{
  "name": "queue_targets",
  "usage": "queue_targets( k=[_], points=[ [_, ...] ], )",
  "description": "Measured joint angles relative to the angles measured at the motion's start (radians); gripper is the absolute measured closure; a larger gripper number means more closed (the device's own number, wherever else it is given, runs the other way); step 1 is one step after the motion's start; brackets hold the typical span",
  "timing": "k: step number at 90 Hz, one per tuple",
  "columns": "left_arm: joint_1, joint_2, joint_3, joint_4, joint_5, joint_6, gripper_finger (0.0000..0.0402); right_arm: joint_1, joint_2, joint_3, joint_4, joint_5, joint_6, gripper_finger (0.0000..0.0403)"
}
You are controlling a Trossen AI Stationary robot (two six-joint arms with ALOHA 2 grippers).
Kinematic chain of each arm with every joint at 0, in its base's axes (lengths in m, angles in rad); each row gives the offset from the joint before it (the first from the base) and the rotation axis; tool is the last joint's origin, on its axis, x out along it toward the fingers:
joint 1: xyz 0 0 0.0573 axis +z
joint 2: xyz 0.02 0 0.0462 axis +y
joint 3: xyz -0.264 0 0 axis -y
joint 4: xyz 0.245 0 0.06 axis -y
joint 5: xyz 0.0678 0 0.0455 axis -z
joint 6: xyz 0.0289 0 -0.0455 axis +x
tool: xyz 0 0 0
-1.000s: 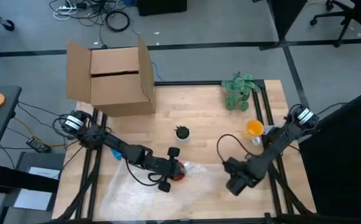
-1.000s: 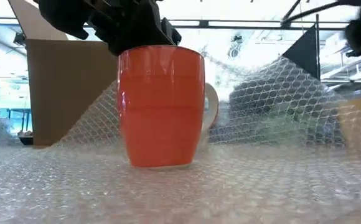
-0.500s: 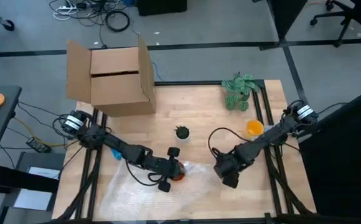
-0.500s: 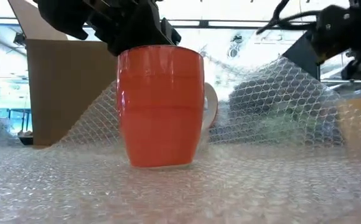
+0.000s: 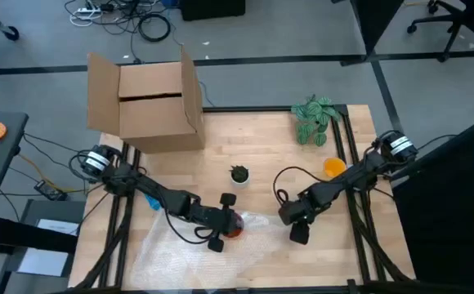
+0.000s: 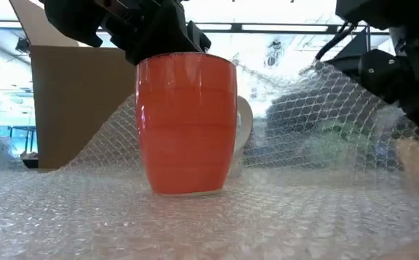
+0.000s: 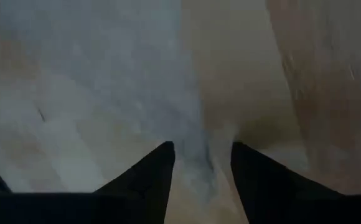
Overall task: Wrap mug
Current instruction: Wrap the orange mug with the transparent bubble wrap
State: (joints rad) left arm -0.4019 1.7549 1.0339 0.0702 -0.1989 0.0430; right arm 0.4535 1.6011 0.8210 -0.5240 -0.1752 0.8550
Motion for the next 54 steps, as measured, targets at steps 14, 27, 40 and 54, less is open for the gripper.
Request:
queue_targets(
  k=[14, 27, 40, 54],
  points=[
    [0.012, 0.004, 0.030, -0.019, -0.003, 0.004, 0.0402, 0.003, -0.040, 0.010, 0.109, 0.045, -0.038, 0.0389],
    [0.025, 0.004, 0.074, -0.107, -0.006, 0.005, 0.0402, 0.004, -0.106, 0.009, 0.236, 0.093, -0.076, 0.0401],
    [0.036, 0.003, 0.097, -0.172, -0.009, 0.004, 0.0402, 0.004, -0.185, 0.009, 0.336, 0.153, -0.132, 0.0402],
    [0.042, 0.003, 0.099, -0.179, -0.009, 0.004, 0.0402, -0.002, -0.236, 0.010, 0.424, 0.220, -0.197, 0.0403]
  ],
)
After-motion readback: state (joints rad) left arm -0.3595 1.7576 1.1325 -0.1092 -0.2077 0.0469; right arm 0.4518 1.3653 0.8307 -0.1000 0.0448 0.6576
